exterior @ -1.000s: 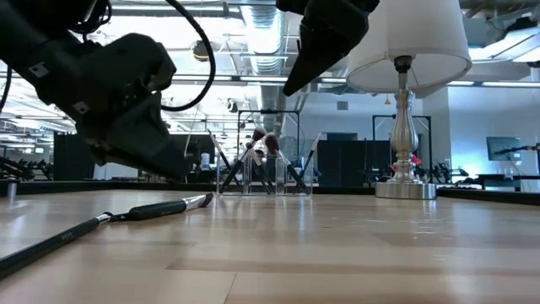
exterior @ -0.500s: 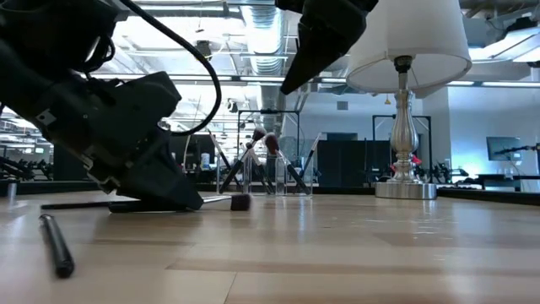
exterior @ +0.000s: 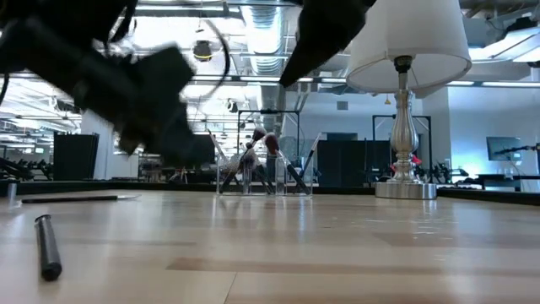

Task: Sort items
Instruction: Put the powder brush into the transparent organizer

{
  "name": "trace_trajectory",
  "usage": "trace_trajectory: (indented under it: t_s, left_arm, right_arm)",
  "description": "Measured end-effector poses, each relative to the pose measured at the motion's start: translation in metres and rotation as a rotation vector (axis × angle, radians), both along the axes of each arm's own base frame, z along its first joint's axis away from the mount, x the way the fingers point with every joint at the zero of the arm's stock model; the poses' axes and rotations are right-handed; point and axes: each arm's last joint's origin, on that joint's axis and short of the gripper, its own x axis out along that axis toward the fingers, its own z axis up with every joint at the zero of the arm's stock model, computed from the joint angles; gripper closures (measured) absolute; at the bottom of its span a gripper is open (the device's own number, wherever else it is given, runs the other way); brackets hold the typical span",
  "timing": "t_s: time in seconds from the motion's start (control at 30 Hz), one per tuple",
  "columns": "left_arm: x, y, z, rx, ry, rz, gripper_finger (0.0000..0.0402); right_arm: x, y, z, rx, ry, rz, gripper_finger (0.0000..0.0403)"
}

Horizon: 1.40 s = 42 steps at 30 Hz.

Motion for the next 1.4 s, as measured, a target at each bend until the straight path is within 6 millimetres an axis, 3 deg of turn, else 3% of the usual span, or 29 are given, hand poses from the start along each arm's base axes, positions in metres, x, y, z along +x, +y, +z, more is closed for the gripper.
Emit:
trace_trajectory:
  t_s: [0.17, 0.3, 0.37, 0.53, 0.67, 0.73, 0.83, 0.93, 1.17, 1.4]
  left_arm:
    - [0.0, 0.021, 0.052, 0.082, -0.103, -0.004, 0.0359]
    - [-0.005, 0.043, 0.088, 0.163, -0.164, 0.001, 0.0356]
    - [-0.009, 0.053, 0.102, 0.199, -0.184, 0.003, 0.0353]
    - [-0.01, 0.082, 0.104, 0.194, -0.198, -0.101, 0.0359]
    - [-0.007, 0.103, 0.089, 0.176, -0.263, -0.218, 0.0356]
    - [-0.007, 0.109, 0.084, 0.17, -0.321, -0.27, 0.0355]
    - [-0.006, 0.112, 0.082, 0.18, -0.416, -0.346, 0.0359]
    - [-0.003, 0.111, 0.078, 0.169, -0.436, -0.408, 0.0359]
    - [-0.001, 0.107, 0.076, 0.144, -0.445, -0.465, 0.0356]
    - [-0.002, 0.098, 0.076, 0.082, -0.465, -0.508, 0.0352]
  right_arm:
    - [-0.023, 0.003, 0.035, -0.097, -0.078, -0.021, 0.0266]
    - [-0.056, -0.003, 0.066, -0.143, -0.12, -0.115, 0.027]
    - [-0.071, -0.005, 0.068, -0.102, -0.115, -0.105, 0.0272]
    - [-0.08, -0.018, 0.012, -0.08, -0.237, 0.051, 0.0276]
    - [-0.071, -0.045, -0.023, -0.001, -0.577, 0.179, 0.0273]
    - [-0.066, -0.065, -0.036, 0.09, -0.698, 0.164, 0.0271]
    - [-0.058, -0.09, -0.058, 0.233, -0.737, 0.067, 0.0268]
    - [-0.048, -0.103, -0.075, 0.337, -0.773, 0.071, 0.0269]
    - [-0.035, -0.094, -0.088, 0.348, -0.98, 0.376, 0.0269]
    - [-0.023, -0.087, -0.079, 0.333, -1.036, 0.45, 0.0273]
